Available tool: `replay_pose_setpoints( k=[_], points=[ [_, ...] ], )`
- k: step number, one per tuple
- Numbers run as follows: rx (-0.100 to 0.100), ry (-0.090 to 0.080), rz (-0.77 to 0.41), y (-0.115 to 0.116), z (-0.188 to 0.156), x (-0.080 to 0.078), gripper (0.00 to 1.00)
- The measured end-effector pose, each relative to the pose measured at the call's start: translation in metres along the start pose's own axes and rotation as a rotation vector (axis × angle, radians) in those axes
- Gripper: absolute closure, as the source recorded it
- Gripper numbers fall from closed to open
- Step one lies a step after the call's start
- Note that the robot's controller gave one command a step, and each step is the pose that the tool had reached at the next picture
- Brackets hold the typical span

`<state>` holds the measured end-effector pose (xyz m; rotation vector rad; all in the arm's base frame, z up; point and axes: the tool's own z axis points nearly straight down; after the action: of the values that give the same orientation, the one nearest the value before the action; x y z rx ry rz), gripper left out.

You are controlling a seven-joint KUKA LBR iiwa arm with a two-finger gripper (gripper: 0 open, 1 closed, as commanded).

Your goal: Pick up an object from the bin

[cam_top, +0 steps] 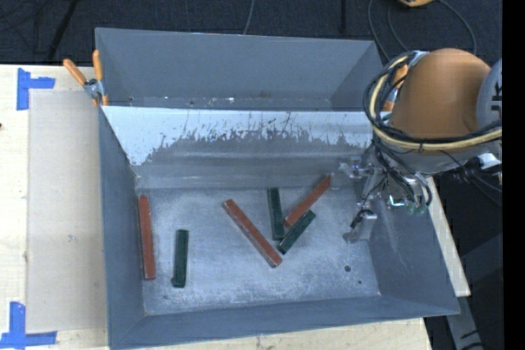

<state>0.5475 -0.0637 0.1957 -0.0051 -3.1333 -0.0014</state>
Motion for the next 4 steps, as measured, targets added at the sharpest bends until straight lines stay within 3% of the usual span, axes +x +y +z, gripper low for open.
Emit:
replay_pose_setpoints(
  k=[1, 2, 3, 4],
  points=[
    [0.001, -0.007, -0.002, 0.000, -0.004, -0.002, 0.00],
    [0.002, -0.017, -0.088, 0.003, 0.051, -0.050, 0.00],
    [0.000, -0.007, -0.101, 0.005, 0.071, -0.066, 0.00],
    [0.002, -0.009, -0.424, 0.008, 0.078, -0.068, 0.00]
  ],
)
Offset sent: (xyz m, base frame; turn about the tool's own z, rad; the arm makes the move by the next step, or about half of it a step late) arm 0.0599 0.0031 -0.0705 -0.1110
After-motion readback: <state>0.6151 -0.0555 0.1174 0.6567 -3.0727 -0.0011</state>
